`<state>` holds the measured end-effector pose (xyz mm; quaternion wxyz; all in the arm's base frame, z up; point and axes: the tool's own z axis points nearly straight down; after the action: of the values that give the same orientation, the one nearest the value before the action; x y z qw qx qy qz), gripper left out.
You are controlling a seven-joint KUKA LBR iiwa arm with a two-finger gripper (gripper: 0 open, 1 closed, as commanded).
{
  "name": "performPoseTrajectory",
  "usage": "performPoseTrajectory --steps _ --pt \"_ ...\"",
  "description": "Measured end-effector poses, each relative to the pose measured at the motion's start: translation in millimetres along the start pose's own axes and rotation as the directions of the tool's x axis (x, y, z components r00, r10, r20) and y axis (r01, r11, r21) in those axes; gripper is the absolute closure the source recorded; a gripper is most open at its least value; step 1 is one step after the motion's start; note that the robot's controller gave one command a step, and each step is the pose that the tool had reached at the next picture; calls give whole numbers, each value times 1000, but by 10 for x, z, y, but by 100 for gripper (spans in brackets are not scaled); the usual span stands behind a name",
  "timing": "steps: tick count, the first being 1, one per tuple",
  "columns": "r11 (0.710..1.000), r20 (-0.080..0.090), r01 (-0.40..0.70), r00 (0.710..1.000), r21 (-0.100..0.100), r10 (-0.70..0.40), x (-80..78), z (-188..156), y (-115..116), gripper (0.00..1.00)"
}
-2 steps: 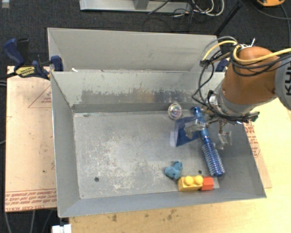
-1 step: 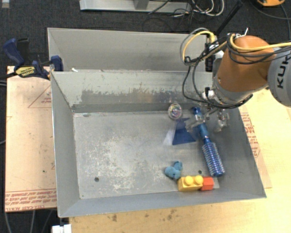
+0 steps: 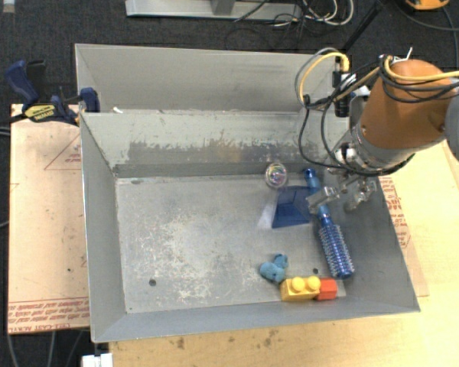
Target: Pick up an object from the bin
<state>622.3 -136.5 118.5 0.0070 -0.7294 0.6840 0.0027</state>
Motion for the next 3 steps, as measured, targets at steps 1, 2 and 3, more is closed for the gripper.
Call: performPoseTrajectory --steps 1,2,3 --pt "968 4 250 968 1 -250 -104 354 -6 0" --pt "969 3 249 969 -2 -249 -86 368 0 100" --pt "969 8 248 969 -4 -248 -107 378 7 0"
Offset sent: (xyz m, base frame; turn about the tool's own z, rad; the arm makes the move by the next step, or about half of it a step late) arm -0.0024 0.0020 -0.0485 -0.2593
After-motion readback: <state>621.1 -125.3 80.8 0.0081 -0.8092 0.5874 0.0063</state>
